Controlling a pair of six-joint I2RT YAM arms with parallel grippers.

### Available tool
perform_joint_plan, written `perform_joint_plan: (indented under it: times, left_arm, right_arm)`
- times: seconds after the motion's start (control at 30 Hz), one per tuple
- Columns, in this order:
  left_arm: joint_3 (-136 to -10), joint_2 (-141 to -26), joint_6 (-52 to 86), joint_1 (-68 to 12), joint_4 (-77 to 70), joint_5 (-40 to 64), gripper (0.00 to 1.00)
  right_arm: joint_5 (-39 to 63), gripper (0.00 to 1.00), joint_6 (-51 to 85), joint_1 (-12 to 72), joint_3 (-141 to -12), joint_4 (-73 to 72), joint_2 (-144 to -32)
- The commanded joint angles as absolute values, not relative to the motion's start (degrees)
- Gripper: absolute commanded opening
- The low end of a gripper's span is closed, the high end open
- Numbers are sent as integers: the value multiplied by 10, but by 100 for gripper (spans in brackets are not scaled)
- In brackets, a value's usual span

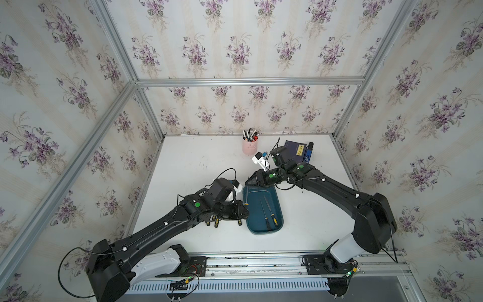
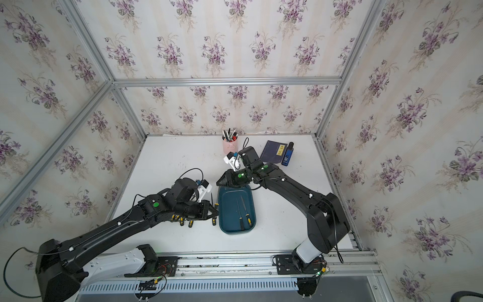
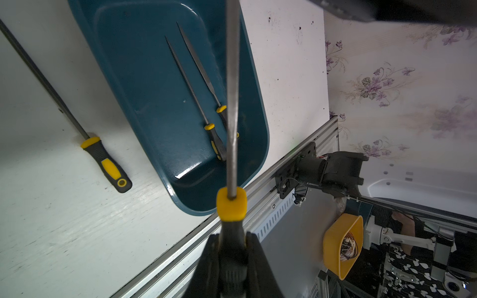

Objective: Put the file tool into the storage box
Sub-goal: Place the file tool in the storage box.

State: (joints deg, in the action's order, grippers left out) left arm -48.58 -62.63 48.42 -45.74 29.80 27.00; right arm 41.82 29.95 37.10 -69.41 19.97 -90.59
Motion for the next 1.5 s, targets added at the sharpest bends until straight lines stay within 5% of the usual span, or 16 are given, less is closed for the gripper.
perform_joint_plan:
  times: [0.0, 0.27, 0.43, 0.7, 0.9, 1.2, 1.47]
  left_arm:
    - [-486, -628, 480, -457, 285, 268, 9]
    - [-487, -632, 483, -457, 293, 262, 17]
    - [-490, -632, 484, -456, 301, 257, 31]
    - [-503, -630, 483, -451, 327, 246, 75]
    - [-542, -582, 477, -416, 397, 209, 98]
    - [-550, -569, 478, -386, 413, 179, 100]
    - [-522, -564, 487, -386, 400, 177, 100]
  right_arm:
    - [427, 29, 300, 371, -693, 189, -914]
    - [425, 9, 289, 371, -698, 195, -919]
    - [420, 0, 287, 371, -700, 200, -921]
    - [380, 0, 262, 370, -724, 243, -924]
    - [185, 0, 183, 368, -806, 437, -959]
    - [61, 0, 161, 367, -809, 497, -1023]
    - [87, 0, 164, 369, -782, 472, -1042]
